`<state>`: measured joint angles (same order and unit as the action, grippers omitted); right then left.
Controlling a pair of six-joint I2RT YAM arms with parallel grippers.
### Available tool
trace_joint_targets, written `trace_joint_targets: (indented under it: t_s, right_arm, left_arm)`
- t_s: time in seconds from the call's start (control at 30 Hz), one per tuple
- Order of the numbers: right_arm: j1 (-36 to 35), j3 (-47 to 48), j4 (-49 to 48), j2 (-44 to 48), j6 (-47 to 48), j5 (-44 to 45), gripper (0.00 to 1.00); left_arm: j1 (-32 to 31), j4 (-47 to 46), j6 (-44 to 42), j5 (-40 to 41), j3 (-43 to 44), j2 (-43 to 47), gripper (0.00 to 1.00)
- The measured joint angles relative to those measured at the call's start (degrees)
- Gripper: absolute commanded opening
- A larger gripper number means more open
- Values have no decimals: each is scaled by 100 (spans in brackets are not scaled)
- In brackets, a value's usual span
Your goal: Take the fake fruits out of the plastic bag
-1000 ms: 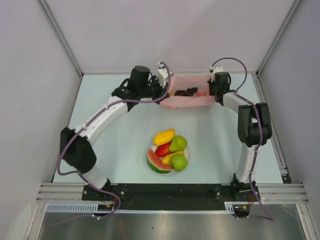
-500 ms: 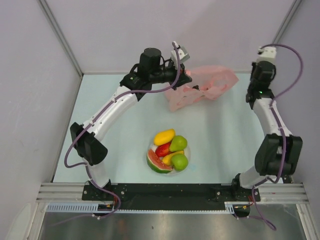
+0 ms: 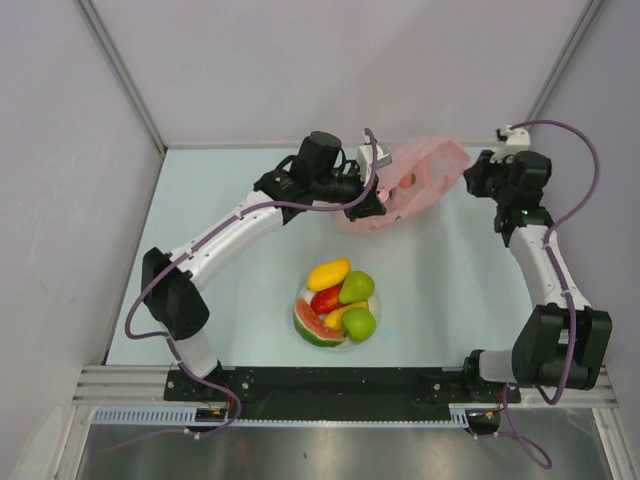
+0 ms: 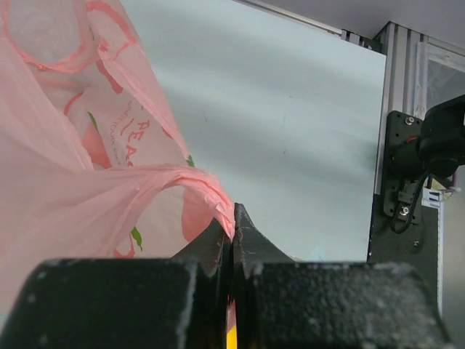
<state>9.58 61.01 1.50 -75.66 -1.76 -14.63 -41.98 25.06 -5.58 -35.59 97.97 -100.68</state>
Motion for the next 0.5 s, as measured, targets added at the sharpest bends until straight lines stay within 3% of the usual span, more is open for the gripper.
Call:
trace_joint_targets:
  t_s: [0.27, 0.5]
  right_arm:
    - [-1390, 160, -149, -1178, 17, -457, 24]
    - [-1497, 1038, -166, -2583, -293, -352, 27]
  left_arm:
    - [4, 170, -232, 354, -269, 553, 0]
    - [4, 264, -422, 597, -730, 863, 0]
